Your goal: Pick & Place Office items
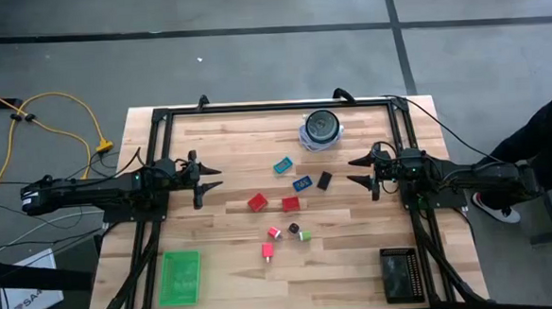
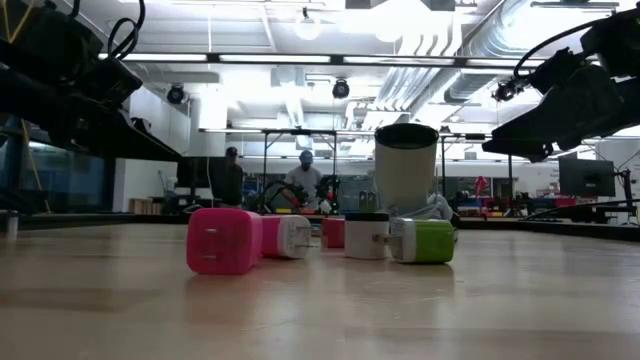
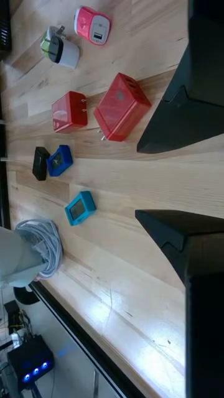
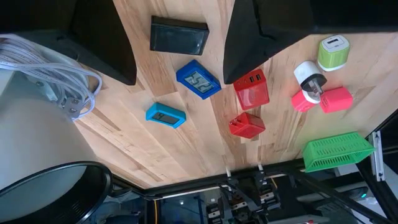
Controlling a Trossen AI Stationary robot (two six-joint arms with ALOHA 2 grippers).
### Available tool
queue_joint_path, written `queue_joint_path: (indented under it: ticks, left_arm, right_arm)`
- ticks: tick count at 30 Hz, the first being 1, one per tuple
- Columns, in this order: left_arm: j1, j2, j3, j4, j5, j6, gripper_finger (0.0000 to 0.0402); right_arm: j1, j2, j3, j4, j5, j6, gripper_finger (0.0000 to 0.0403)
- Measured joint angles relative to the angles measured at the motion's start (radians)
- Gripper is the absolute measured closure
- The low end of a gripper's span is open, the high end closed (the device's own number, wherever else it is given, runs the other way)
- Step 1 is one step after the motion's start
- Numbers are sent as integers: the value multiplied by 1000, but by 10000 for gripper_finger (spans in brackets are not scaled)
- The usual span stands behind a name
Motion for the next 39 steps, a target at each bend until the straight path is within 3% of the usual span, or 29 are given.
queue_joint_path:
  ticks: [30, 39]
  left_arm:
    - [0, 0, 0, 43, -2, 1, 252]
    - [-9, 0, 0, 167, -26, 63, 252]
  right_arm:
    - [0, 0, 0, 0, 0, 0, 174]
    - [0, 0, 0, 0, 0, 0, 174]
